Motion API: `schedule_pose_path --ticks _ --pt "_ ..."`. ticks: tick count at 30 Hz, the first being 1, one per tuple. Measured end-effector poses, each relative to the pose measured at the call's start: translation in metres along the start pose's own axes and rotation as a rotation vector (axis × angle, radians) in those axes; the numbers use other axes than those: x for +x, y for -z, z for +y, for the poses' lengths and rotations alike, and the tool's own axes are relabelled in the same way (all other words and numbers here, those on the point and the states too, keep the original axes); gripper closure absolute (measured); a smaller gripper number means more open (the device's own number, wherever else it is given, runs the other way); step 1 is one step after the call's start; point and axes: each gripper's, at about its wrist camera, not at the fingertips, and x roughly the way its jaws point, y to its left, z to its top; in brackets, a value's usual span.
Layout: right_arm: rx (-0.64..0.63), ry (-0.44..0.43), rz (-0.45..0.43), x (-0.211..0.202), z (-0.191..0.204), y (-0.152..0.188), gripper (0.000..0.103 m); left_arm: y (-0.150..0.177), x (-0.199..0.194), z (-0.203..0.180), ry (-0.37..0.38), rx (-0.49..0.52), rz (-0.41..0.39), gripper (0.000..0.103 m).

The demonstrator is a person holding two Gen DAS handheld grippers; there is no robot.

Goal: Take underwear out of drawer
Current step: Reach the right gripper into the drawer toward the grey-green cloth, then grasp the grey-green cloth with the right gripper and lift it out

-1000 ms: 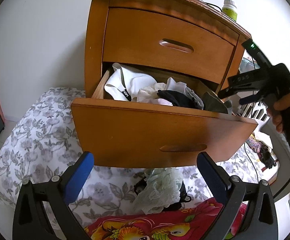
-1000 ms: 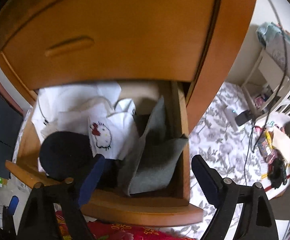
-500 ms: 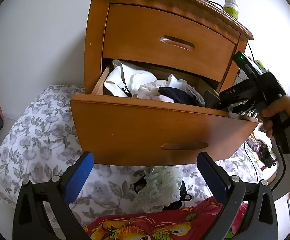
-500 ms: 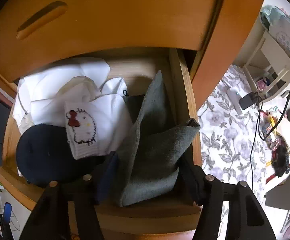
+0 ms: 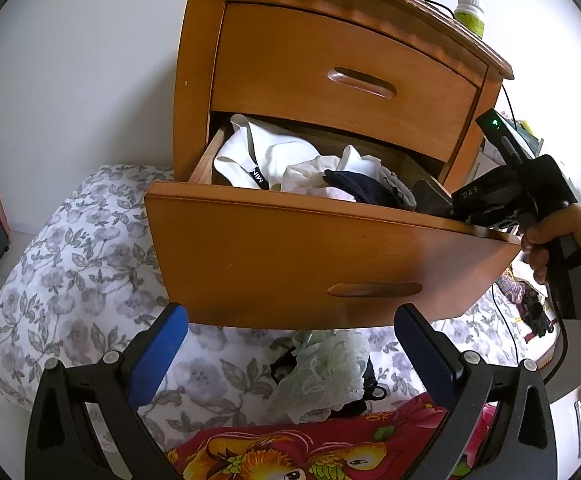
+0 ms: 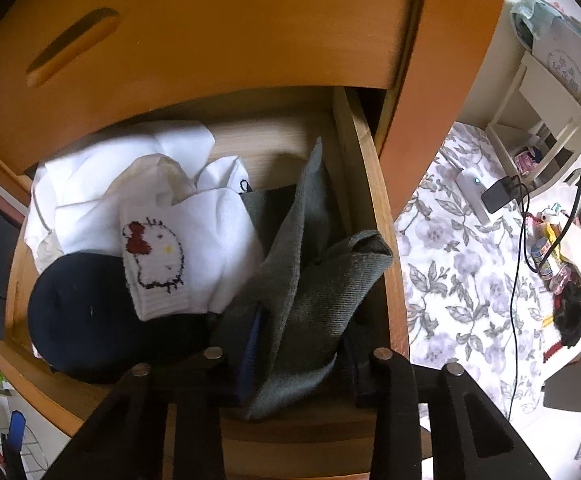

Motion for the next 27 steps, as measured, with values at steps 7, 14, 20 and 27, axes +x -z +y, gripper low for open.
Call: schedule_pose_path --ticks 7,14,20,27 --pt "0.005 -0.018 -0.021 -0.003 -0.006 0.001 0.084 0.001 0.004 0.000 -0.014 0.005 0.020 0.001" --pt "0.024 -0.042 -0.057 -0.013 -0.013 0.005 0.089 0.002 0.005 0.001 -0.014 0.004 0.025 0.000" --pt "0.061 -0.112 -0.123 -0.037 -0.017 0.011 0.090 0.002 0.004 0.002 -0.022 -0.005 0.029 0.001" --pt "0.170 -0.235 -0.162 -0.046 -0.029 0.020 0.090 0.003 0.002 -0.006 -0.027 0.020 0.031 0.001"
